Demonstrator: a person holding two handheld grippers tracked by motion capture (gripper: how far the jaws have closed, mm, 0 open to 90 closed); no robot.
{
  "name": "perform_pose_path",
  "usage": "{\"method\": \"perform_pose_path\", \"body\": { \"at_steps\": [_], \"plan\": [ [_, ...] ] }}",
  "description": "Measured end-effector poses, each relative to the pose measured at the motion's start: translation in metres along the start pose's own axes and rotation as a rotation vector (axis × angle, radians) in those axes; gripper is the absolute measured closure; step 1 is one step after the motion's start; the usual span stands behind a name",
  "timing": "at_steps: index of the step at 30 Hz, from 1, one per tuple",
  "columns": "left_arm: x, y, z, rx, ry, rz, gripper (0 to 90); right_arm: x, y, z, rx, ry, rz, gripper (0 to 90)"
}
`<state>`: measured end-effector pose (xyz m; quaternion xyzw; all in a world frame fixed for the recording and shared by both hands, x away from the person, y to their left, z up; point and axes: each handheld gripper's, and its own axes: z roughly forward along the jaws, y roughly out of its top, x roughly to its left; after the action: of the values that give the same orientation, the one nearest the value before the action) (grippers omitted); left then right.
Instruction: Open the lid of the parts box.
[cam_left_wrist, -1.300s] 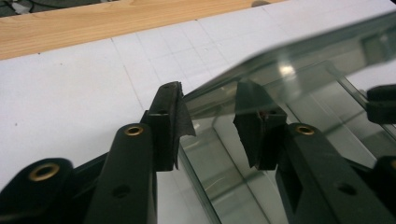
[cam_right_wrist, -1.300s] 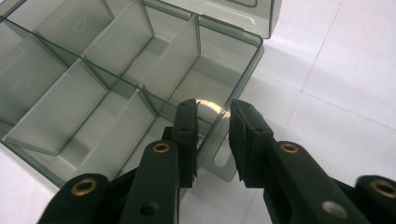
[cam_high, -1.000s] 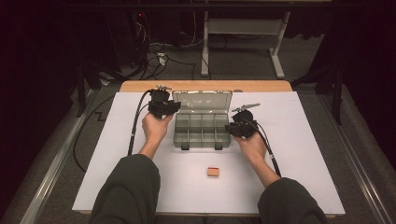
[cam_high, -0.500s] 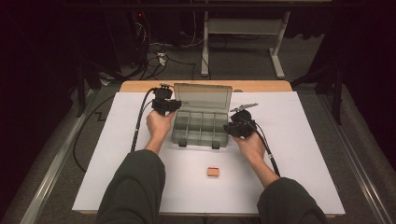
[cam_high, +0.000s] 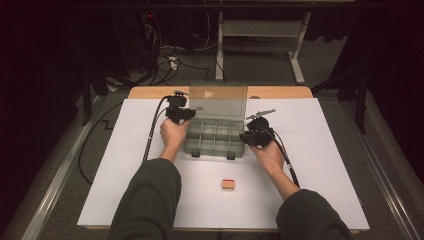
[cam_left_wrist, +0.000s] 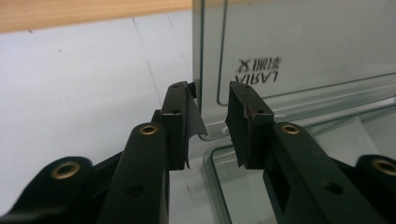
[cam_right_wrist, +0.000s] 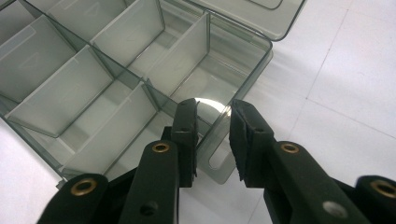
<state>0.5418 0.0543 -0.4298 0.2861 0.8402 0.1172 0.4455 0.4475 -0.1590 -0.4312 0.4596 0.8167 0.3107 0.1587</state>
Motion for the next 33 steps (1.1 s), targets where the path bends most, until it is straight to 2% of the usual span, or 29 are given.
{"method": "perform_pose_path", "body": {
  "at_steps": [5,7,23,24,25,26,27,30,33],
  "plan": [
    [0.004,-0.001,0.003,0.020,0.011,0.010,68.9,0.000,0.000,0.000,0.001,0.001,-0.003,72.3],
    [0.003,0.000,0.003,0.026,0.016,0.001,68.8,-0.001,0.001,0.000,0.002,0.001,-0.004,72.4],
    [0.006,-0.002,-0.001,0.027,0.041,0.038,67.2,-0.001,0.001,0.001,0.009,-0.012,-0.017,72.7],
    [0.007,-0.002,-0.001,0.021,0.043,0.051,66.0,-0.001,0.001,0.001,0.009,-0.015,-0.020,72.7],
    [0.018,0.007,0.003,-0.050,0.019,0.242,61.3,-0.001,0.001,0.001,0.010,-0.016,-0.023,72.8],
    [0.018,0.007,0.003,-0.050,0.019,0.242,60.4,-0.001,0.001,0.001,0.010,-0.016,-0.023,72.8],
    [0.007,-0.002,-0.003,0.012,0.043,0.065,60.4,-0.001,0.001,0.001,0.010,-0.015,-0.021,72.8],
    [0.008,-0.001,-0.007,0.013,0.033,0.091,58.1,-0.002,0.001,0.001,0.011,-0.010,-0.019,72.8],
    [0.006,0.001,-0.014,0.013,0.023,0.068,55.9,-0.001,0.001,0.001,0.010,-0.011,-0.020,72.8]
  ]
}}
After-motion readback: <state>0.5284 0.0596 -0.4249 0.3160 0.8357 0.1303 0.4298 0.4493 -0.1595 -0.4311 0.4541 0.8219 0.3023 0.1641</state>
